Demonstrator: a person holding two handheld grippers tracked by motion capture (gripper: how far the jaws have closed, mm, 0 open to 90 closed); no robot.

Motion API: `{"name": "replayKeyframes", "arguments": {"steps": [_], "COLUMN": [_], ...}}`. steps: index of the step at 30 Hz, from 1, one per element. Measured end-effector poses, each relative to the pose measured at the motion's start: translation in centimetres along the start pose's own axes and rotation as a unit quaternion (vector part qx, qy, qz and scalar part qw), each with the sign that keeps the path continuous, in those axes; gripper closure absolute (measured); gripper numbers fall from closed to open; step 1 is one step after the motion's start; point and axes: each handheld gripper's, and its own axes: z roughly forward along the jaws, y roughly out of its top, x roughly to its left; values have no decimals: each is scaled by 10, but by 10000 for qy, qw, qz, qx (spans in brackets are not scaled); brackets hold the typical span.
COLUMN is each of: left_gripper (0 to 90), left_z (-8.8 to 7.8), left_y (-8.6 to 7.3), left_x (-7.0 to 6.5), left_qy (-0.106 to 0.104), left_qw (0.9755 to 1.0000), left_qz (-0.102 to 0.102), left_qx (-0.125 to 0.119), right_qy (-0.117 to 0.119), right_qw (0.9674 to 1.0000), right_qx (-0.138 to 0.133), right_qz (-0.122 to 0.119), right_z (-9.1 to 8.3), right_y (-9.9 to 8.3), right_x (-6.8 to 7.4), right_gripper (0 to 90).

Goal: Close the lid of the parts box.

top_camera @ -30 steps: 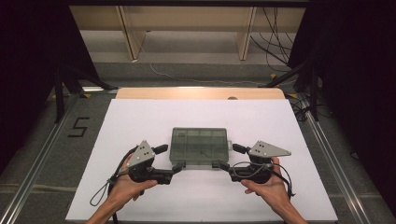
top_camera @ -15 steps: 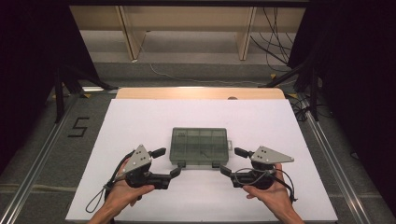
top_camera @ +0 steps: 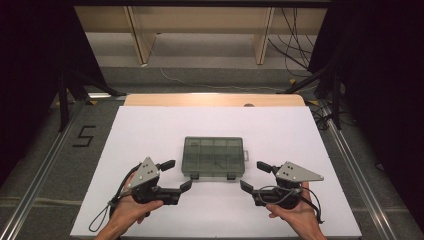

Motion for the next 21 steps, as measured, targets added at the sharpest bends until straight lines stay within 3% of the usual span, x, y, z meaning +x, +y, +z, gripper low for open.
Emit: {"name": "replayKeyframes", "arguments": {"steps": [2,4,11,14,21], "left_gripper": [158,158,158,157,158], "left_z": [1,0,0,1,0], "left_y": [0,1,0,1,1], "left_x": [-1,0,1,1,3], "left_qy": [44,27,48,34,69], "left_qw": [10000,10000,10000,10000,9999], "left_qz": [-84,26,-52,21,-89], "left_qx": [25,3,3,-9,-3], "right_qy": [-16,-15,-41,-9,-82], "right_qw": [10000,10000,10000,10000,9998], "right_qx": [-10,-27,6,-33,-74], "right_qz": [-2,-57,-80,-90,-143], "right_z": [-1,-2,-2,-1,-1], "right_y": [0,1,1,1,1], "right_x": [0,0,0,-1,-3], "right_gripper": [168,168,168,168,169]}}
